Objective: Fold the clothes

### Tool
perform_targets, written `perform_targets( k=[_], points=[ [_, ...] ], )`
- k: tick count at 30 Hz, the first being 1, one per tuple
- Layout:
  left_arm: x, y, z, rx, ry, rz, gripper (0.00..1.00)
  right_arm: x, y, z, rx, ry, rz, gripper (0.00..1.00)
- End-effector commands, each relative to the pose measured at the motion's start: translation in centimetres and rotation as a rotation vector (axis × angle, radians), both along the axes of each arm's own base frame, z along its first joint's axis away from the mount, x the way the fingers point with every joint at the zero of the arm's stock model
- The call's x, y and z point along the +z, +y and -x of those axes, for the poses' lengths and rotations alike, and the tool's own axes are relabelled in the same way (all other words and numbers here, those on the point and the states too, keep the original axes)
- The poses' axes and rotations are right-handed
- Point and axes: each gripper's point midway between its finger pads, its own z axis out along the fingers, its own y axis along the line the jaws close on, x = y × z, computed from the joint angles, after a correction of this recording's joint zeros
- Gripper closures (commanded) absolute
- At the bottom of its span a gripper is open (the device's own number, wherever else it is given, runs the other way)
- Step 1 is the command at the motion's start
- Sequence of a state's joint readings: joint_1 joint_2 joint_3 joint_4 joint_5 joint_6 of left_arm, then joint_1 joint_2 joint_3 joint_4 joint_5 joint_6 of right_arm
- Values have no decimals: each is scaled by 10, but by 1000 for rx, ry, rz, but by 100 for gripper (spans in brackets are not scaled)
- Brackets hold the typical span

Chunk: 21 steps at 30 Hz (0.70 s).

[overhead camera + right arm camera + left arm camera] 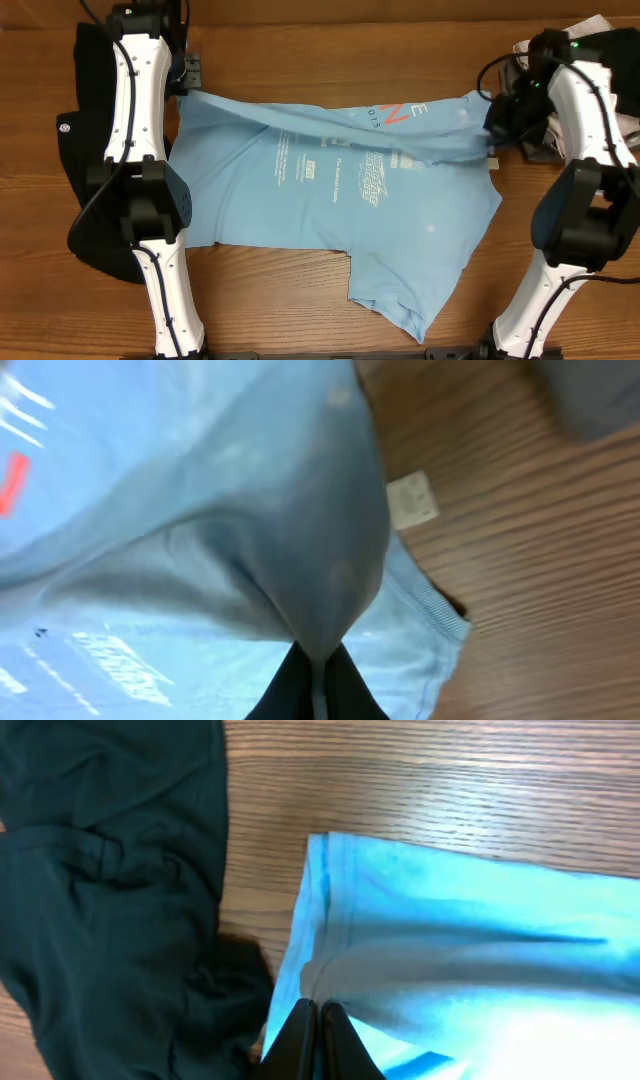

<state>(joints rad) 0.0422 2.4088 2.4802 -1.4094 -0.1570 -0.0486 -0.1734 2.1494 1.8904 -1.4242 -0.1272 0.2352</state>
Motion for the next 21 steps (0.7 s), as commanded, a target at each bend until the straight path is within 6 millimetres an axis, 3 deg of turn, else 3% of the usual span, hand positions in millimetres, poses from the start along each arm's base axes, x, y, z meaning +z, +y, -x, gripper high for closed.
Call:
perform_targets(
  k=[1, 14, 21],
  points=[
    [-9, 1, -1, -12, 16, 24, 96, -3, 3, 8, -4, 3, -9, 96],
    [-43, 1, 35, -7, 221, 25, 95, -8, 4, 9, -3, 5, -10, 91],
    [-46, 21, 48, 66, 275, -18, 91, -8, 4, 10, -2, 11, -11, 88]
  ],
)
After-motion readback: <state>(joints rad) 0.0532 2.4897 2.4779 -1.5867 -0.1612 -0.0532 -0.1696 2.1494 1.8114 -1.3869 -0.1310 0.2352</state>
